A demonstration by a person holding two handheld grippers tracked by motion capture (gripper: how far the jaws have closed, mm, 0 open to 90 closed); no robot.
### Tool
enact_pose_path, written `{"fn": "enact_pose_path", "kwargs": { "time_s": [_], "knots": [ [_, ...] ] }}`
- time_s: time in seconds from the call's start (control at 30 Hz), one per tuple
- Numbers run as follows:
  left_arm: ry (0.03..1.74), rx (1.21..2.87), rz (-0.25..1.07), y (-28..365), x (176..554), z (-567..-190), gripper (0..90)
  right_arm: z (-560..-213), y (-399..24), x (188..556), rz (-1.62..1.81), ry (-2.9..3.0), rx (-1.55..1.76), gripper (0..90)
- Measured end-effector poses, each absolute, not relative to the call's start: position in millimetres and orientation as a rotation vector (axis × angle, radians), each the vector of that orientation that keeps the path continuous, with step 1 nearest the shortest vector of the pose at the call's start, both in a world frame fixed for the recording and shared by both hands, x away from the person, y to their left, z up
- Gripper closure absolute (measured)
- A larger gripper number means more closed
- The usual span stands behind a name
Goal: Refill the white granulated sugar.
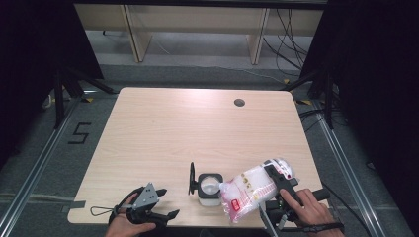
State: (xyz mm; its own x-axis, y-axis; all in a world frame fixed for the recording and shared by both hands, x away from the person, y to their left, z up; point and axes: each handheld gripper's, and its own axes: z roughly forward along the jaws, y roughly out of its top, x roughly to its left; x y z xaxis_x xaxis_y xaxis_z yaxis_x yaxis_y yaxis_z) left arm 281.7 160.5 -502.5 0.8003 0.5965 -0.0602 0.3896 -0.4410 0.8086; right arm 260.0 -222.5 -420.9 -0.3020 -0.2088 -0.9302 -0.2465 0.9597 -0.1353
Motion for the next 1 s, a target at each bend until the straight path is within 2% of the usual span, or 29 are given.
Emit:
{"fn": "enact_pose_path", "kwargs": {
  "time_s": [0.3, 1.0],
  "knots": [
    [0.746, 2.049, 0.272, 158.4, 280.1, -503.2, 19.8, -424.5, -220.8, 262.4, 0.054, 1.881, -0.364, 42.3],
    [0.733, 2.076, 0.288, 160.0, 281.1, -502.7, 19.9, -422.5, -220.4, 261.0, 0.040, 1.888, -0.361, 42.3]
  ]
}}
